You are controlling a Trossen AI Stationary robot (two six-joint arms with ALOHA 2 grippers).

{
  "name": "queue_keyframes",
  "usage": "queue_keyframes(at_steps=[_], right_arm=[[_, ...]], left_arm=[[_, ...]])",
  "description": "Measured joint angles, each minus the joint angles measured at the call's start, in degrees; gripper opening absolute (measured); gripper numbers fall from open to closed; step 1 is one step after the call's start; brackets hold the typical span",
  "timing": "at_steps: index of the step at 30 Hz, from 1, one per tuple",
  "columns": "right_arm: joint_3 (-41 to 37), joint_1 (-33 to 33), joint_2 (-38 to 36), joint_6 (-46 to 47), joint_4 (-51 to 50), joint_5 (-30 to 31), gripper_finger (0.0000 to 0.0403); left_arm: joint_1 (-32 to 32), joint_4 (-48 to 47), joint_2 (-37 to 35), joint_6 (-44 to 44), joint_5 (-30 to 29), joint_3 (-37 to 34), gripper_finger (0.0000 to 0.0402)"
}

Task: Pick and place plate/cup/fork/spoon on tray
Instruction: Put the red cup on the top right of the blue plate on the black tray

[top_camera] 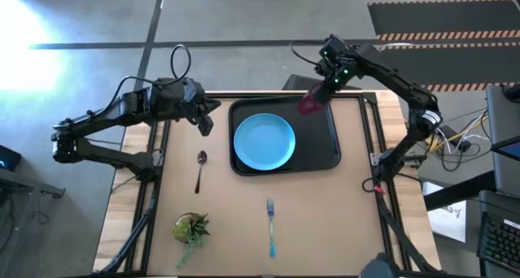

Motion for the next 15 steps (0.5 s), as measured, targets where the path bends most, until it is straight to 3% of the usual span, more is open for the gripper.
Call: queue_keyframes(at_steps=[15], right_arm=[[-0.1, -9.7, 2.7, -2.7, 0.3, -5.6, 0.0008]], left_arm=[[0.0, -0.2, 0.0, -0.1, 0.5, 0.0, 0.0000]])
